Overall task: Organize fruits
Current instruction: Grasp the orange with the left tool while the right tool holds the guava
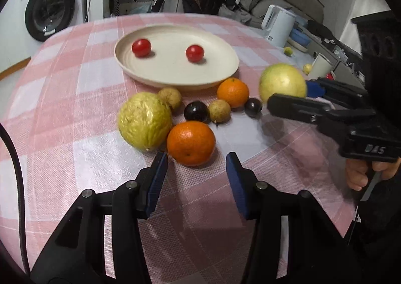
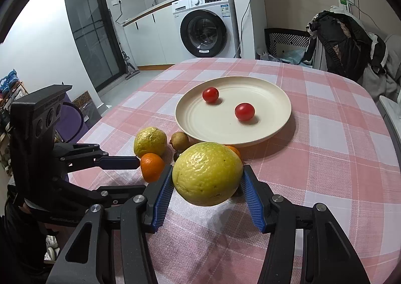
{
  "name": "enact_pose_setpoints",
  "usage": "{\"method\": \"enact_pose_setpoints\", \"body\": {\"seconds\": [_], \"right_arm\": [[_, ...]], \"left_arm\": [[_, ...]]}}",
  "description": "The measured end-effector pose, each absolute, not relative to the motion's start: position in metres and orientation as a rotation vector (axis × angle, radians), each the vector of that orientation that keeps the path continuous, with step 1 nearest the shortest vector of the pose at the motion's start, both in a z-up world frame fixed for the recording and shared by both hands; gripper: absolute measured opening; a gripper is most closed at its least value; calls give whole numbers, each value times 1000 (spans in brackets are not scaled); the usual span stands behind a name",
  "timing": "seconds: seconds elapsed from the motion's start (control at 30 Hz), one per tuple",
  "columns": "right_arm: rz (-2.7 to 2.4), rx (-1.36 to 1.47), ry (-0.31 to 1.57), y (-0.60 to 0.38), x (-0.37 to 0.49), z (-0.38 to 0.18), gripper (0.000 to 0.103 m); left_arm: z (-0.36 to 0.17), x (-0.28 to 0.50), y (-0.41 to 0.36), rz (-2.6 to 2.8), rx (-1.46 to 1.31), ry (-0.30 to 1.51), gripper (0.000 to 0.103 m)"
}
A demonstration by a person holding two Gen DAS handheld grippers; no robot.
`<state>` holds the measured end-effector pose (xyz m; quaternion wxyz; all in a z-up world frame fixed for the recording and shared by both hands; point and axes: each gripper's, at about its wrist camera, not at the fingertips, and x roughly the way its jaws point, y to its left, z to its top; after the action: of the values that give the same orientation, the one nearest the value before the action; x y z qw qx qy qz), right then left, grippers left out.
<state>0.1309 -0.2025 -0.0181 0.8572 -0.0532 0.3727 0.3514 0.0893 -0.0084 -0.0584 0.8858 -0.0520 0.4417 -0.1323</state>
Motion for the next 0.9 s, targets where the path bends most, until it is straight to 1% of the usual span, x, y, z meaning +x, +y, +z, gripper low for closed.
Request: {"method": "enact_pose_setpoints", "body": {"seconds": [0.4,0.47,0.5,0.9], "right_arm": [[748,-106,772,-204,129,-16,55],[750,-105,772,-204,129,-15,55],[751,-105,772,-204,129,-15,55],[735,-112,772,-203,130,-16,55]], "left_arm": [[-64,101,-8,-215,-189,905,46],[-64,101,-7,-214,-195,900,44],[-64,101,-7,-208,-189,898,37],[-57,90,-19,-229,-109,858,36]]}}
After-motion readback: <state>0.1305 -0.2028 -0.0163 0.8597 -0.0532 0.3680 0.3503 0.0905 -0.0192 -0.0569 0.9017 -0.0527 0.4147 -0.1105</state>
